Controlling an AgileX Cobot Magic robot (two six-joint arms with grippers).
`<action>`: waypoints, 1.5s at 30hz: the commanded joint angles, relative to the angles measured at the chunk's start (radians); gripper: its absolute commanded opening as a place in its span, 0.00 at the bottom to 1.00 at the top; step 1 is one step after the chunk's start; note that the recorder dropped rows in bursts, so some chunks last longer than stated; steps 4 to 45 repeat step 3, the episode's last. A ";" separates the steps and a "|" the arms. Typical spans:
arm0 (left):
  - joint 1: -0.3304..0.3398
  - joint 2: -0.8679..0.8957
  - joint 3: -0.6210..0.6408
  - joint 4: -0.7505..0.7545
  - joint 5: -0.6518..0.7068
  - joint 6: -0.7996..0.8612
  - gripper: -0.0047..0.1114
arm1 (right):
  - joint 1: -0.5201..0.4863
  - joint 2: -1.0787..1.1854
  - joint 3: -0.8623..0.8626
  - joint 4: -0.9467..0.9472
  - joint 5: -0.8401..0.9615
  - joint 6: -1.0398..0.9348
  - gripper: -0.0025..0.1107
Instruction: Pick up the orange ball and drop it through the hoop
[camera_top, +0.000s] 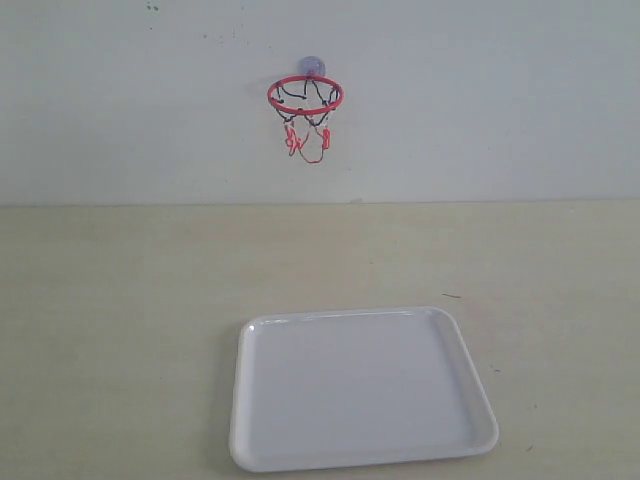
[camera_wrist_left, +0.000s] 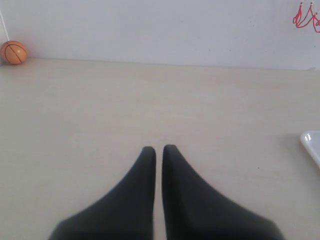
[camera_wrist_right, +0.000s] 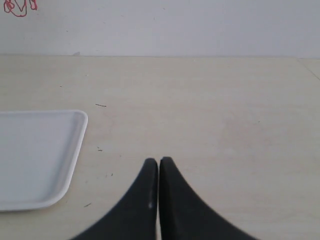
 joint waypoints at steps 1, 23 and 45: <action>0.002 -0.003 0.003 -0.007 0.000 0.000 0.08 | -0.003 -0.005 0.000 -0.010 -0.006 0.000 0.02; 0.002 -0.003 0.003 -0.007 0.000 0.000 0.08 | -0.003 -0.005 0.000 -0.010 -0.006 0.000 0.02; 0.002 -0.003 0.003 -0.007 0.000 0.000 0.08 | -0.003 -0.005 0.000 -0.010 -0.006 0.000 0.02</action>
